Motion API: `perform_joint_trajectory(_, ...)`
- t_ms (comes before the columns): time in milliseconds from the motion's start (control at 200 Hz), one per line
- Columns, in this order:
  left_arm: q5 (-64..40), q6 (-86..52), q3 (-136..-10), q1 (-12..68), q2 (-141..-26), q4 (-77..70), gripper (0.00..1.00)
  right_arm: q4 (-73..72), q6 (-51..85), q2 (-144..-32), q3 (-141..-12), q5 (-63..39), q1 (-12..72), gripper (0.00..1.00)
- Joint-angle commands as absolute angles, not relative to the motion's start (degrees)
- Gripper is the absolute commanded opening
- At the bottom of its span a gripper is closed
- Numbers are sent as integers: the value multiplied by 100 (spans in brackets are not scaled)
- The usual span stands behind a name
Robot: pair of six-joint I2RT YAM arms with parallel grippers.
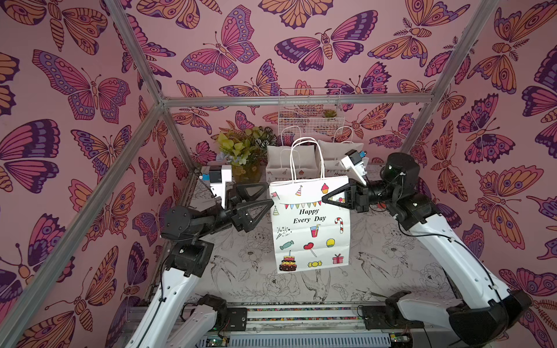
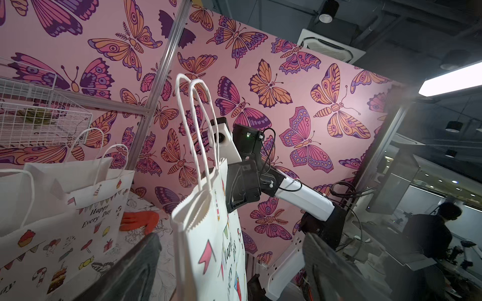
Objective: Put away the paper bag
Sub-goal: Press the paper bag.
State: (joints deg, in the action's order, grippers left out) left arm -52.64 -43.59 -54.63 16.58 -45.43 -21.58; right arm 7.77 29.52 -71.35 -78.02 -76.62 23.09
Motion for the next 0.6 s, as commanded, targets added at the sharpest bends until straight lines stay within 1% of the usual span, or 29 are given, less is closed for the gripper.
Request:
perform_joint_trajectory(0, -5320, -3660, -5284, 1690, -4132, -1432, 89, 524, 2936, -7276, -8175, -8655, 2182, 0)
perform_joint_trajectory(100, -5249, -3408, -5213, 1694, -3976, -993, 89, 317, 3215, -7472, -8335, -8850, 2154, 0)
perform_joint_trajectory(225, -5183, -3473, -5210, 1712, -4063, -976, 89, 193, 3348, -7512, -8321, -8810, 2171, 0)
perform_joint_trajectory(425, -5208, -3487, -5269, 2109, -4271, -1107, 88, 307, 3432, -7551, -8332, -8342, 2338, 0)
perform_joint_trajectory(591, -5188, -3462, -5309, 2326, -4304, -1137, 85, 500, 3317, -7468, -8370, -7975, 2526, 0)
